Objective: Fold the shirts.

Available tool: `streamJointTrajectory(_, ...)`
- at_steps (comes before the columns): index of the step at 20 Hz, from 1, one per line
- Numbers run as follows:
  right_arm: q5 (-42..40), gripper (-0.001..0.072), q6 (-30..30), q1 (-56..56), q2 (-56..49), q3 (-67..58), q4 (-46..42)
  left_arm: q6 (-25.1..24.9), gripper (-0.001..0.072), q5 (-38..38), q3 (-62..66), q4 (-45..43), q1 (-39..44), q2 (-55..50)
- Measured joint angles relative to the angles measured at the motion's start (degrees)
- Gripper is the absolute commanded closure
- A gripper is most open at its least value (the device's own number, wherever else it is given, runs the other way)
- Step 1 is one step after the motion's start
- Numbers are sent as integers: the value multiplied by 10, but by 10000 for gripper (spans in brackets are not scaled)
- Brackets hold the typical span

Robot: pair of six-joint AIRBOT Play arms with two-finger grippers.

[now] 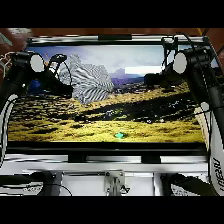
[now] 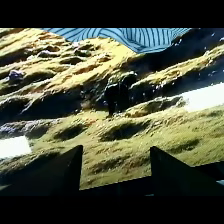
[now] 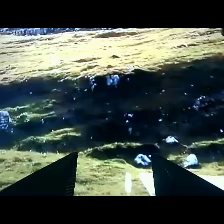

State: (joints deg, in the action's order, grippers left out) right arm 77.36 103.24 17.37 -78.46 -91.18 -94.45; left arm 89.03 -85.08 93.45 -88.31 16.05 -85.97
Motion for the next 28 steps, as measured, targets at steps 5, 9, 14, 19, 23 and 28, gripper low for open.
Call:
streamJointTrajectory(5, 0, 121, 0, 0, 0, 0, 0, 0, 187, 0, 0, 0, 0, 0)
streamJointTrajectory(9, 0, 121, 0, 0, 0, 0, 0, 0, 186, 0, 0, 0, 0, 0)
streamJointTrajectory(14, -5, 121, 1, 0, 0, 0, 0, 0, 186, 0, 0, 0, 0, 0)
streamJointTrajectory(19, -53, 121, 5, 0, 0, 0, 4, 24, 186, 12, 0, 6, 0, 0)
streamJointTrajectory(23, -59, 121, -16, 0, 0, 0, 6, 75, 185, 64, 0, 42, 0, -1)
streamJointTrajectory(28, -62, 121, -39, 0, 0, 0, -52, 99, -13, 165, 6, 67, -8, -25)
